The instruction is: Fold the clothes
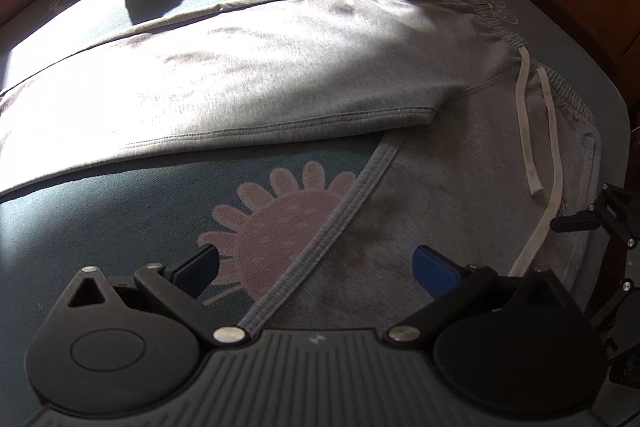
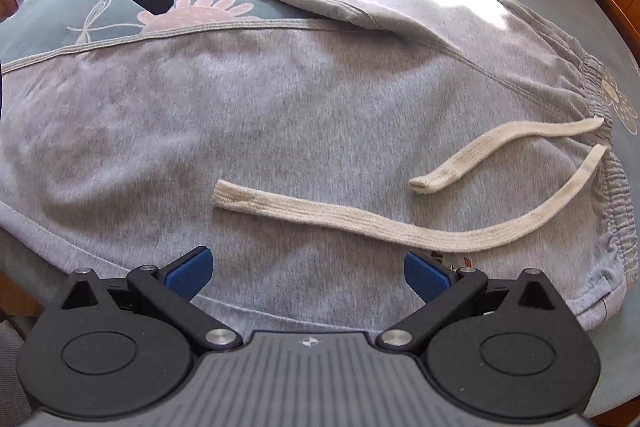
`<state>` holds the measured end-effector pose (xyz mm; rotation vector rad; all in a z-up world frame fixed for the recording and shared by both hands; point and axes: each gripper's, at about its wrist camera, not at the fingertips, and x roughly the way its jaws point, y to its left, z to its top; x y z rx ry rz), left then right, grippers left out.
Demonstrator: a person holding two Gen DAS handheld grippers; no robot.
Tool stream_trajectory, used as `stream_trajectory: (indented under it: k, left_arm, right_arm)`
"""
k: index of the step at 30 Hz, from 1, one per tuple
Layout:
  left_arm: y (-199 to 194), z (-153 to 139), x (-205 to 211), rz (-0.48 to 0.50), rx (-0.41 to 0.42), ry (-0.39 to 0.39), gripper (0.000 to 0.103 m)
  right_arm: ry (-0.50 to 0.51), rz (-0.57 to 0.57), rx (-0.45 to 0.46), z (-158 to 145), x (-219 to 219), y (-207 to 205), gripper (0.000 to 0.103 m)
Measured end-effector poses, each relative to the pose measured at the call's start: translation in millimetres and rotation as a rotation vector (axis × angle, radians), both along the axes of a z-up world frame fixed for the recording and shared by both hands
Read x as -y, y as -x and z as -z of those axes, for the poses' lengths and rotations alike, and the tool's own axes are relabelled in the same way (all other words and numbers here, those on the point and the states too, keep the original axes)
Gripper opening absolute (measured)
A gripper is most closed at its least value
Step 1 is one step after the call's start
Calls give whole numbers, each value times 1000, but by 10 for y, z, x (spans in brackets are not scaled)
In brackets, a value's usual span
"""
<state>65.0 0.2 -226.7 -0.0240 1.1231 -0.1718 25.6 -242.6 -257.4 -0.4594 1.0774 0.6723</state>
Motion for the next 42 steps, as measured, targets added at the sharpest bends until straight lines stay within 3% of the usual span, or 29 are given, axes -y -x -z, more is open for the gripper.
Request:
stream_trajectory:
  k: [11,20,23,28,31,34,37,42]
  left_arm:
    - [135,-27,-110,-68,-4,-11,102]
    - [150,-42,-326,-156,-12,-2,102]
    - [186,-55,-330,-160,-27,44,102]
    - [225,38,-187,-160,-98,266,102]
    - [235,216,-26,-159,-160,357,102]
    - [235,393,64,-205,-213,363,102]
    - [227,525,68,-267,-251,290,102]
    - [167,341,38,-286,-202,181,102]
  right_arm:
    - [-53,-247,74,-1,-565,204,103]
    - [-57,-307,65,130,-896,138,103]
    - [-95,-305,61,15,-854,124,103]
    - [-57,-291,114,-150,-575,63,103]
    - [-12,-275,141,-196,-382,-33,103]
    - [21,-238,157,-201,-233,-153,103]
    - [20,-173,156,-203,-119,-308,103]
    - [-59,-46,69,-218,68,-551,103]
